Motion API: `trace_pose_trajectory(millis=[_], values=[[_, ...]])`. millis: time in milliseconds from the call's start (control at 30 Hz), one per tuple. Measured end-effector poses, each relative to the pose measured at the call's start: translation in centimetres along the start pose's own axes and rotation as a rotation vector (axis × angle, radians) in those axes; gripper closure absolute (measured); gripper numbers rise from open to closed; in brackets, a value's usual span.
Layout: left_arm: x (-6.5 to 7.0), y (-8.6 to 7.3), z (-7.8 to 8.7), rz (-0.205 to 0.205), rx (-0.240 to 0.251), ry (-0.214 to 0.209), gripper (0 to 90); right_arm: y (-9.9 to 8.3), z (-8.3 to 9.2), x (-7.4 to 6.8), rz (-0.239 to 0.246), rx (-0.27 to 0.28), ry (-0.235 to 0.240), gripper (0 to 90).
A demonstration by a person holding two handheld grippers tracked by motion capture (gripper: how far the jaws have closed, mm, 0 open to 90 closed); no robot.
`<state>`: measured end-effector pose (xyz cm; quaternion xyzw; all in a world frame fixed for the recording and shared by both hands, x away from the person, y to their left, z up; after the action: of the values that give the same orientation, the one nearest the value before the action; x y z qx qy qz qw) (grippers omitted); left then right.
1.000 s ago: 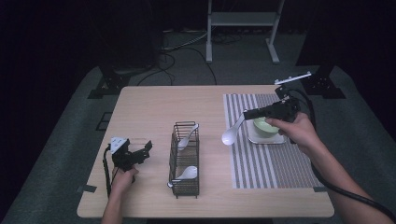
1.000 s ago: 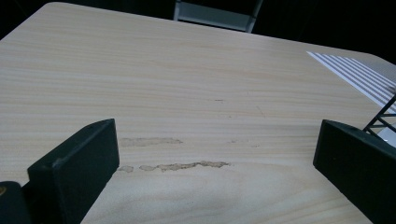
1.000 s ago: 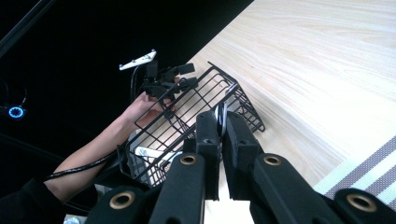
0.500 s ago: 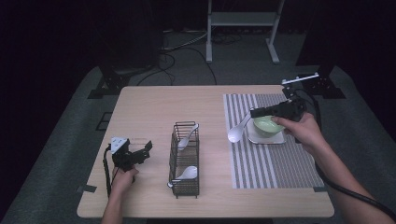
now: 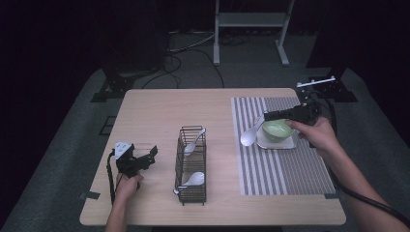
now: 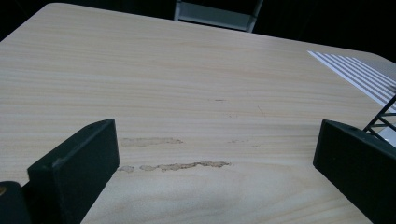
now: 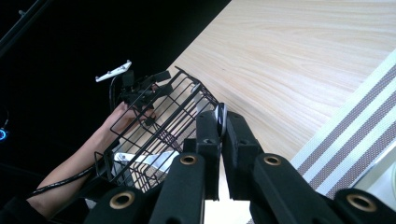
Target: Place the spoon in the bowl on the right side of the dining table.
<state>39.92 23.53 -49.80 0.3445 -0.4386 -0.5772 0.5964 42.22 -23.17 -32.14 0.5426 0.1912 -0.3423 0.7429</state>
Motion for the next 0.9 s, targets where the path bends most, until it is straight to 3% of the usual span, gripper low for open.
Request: trace_pose_trajectory(millis=[900], values=[[0.0,0.0,0.0,0.001,0.002,0.002,0.0,-0.2,2.0,2.1,-0.042,0.043,-0.044,85.3]])
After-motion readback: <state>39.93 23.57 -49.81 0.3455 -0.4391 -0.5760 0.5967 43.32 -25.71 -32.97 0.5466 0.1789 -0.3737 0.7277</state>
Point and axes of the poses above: each handheld gripper's, and its own axes: z roughly backward along the jaws, y roughly out of its top, x roughly to its right, the point moved 6 cm from there along -z, roughly forward along the jaws, and after that the axes turned 12 degrees about y, right-handed, at the moved point
